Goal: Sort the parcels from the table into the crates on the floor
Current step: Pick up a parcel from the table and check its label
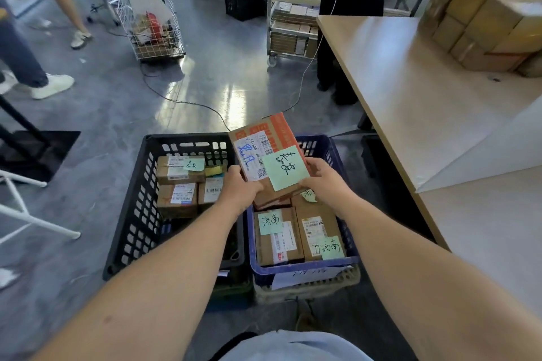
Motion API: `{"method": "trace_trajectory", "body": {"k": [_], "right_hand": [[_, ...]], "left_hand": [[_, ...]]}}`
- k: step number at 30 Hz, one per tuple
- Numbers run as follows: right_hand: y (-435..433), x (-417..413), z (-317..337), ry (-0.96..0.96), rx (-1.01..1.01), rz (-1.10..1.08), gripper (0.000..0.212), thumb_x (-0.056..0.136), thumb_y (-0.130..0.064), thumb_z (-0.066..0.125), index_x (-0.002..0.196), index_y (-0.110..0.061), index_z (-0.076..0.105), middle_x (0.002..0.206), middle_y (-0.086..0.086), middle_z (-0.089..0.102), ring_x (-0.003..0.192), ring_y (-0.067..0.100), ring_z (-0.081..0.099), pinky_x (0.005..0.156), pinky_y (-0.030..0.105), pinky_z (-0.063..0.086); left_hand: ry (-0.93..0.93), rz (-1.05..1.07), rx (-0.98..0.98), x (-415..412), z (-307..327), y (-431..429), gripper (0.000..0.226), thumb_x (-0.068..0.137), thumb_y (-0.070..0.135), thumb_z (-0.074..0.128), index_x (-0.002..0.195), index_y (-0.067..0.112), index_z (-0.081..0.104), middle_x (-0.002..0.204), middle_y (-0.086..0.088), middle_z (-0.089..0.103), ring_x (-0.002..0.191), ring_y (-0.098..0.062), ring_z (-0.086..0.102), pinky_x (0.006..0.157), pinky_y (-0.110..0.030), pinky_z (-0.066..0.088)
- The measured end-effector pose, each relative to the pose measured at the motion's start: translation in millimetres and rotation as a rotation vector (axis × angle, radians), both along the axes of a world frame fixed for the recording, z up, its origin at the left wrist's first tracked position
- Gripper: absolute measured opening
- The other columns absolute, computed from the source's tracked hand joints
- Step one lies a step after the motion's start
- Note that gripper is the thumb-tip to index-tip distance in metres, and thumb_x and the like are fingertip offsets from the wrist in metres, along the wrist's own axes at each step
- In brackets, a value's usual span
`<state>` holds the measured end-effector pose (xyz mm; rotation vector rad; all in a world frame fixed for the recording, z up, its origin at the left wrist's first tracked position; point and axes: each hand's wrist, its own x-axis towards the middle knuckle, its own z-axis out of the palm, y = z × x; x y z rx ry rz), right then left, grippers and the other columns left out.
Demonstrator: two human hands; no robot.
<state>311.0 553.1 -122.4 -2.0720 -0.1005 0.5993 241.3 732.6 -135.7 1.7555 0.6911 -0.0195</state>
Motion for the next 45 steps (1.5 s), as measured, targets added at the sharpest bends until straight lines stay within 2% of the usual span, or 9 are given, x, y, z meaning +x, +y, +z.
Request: {"method": "trace_trajectory", "body": {"k": [6,10,13,19,24,30,34,37,45], "right_hand": [[13.6,20.9,-7.9,0.135,0.186,-0.008,0.049,0.094,-0.014,0.056,0.136,-0.032,0.04,0.114,0.002,0.063,0.09,0.018,0.066,0.058,0.025,0.053],[19.5,37.6,-9.7,0.237,0.287,-0.008,0.048,0.093,-0.004,0.053,0.135,-0.026,0.046,0.112,0.007,0.065,0.093,0.024,0.067,0.061,0.033,0.058],[24.0,50.1,-13.2,0.255,0.264,0.089,0.049,0.092,-0.005,0.054,0.136,-0.026,0.047,0.114,0.008,0.064,0.098,0.025,0.065,0.07,0.038,0.059],[49.9,63.0,-35.0,0.259,0.243,0.019,0.062,0.085,-0.017,0.071,0.136,-0.022,0.036,0.116,0.01,0.064,0.096,0.025,0.068,0.083,0.048,0.056],[89.5,54.8,-53.7,0.275,0.216,-0.092,0.031,0.087,-0.015,0.068,0.109,-0.02,0.047,0.101,0.004,0.069,0.076,0.013,0.07,0.054,0.026,0.056],[144.5,23.6,-79.9,0.233,0.046,0.086,0.07,0.091,-0.003,0.058,0.146,-0.036,0.03,0.121,-0.001,0.06,0.102,0.018,0.059,0.07,0.029,0.054],[186.4,2.5,-106.5,0.233,-0.053,0.108,0.075,0.094,-0.006,0.053,0.15,-0.039,0.016,0.13,-0.003,0.055,0.102,0.015,0.054,0.067,0.026,0.048],[212.3,-12.9,-129.5,0.259,-0.148,-0.01,0.071,0.095,-0.013,0.053,0.151,-0.032,0.014,0.132,0.002,0.054,0.106,0.022,0.055,0.078,0.036,0.05],[239.1,-26.8,-189.4,0.341,-0.242,-0.148,0.027,0.091,-0.015,0.061,0.109,-0.021,0.043,0.095,-0.008,0.055,0.074,0.0,0.05,0.048,0.017,0.037]], "left_hand": [[0.051,0.145,-0.099,0.7,-8.8,3.7,0.032,0.089,0.024,0.061,0.112,0.018,0.04,0.114,-0.005,0.06,0.094,-0.017,0.059,0.079,-0.04,0.052],[0.039,0.227,-0.073,2.0,-11.2,18.1,0.076,0.092,0.023,0.056,0.151,0.024,0.009,0.14,-0.003,0.047,0.123,-0.024,0.047,0.105,-0.041,0.036],[0.007,0.28,-0.05,1.2,-11.7,29.7,0.087,0.092,0.017,0.056,0.153,0.033,-0.004,0.143,-0.001,0.045,0.123,-0.019,0.045,0.103,-0.038,0.035],[0.034,0.43,-0.089,-13.0,-27.8,50.3,0.057,0.081,0.007,0.067,0.124,0.029,0.036,0.107,0.008,0.06,0.097,-0.009,0.059,0.09,-0.039,0.053],[0.131,0.405,-0.083,-30.6,-53.9,72.6,0.056,0.079,0.015,0.073,0.12,0.028,0.038,0.11,0.004,0.059,0.1,-0.015,0.059,0.092,-0.042,0.052],[0.262,0.292,-0.102,-53.9,-91.4,130.3,0.035,0.083,0.022,0.071,0.107,0.029,0.046,0.1,0.011,0.061,0.094,-0.012,0.06,0.089,-0.043,0.052],[0.346,0.192,0.005,-66.9,-112.9,176.3,0.027,0.088,0.026,0.066,0.107,0.03,0.047,0.091,0.016,0.058,0.082,-0.003,0.055,0.063,-0.026,0.042],[0.394,0.123,0.037,-72.9,-126.7,202.4,0.023,0.089,0.026,0.065,0.101,0.032,0.047,0.09,0.013,0.059,0.078,-0.005,0.056,0.058,-0.025,0.039],[0.476,0.044,0.047,-72.8,-180.3,238.4,0.018,0.093,0.025,0.058,0.105,0.032,0.046,0.087,0.013,0.058,0.071,-0.01,0.057,0.055,-0.029,0.045]]}}
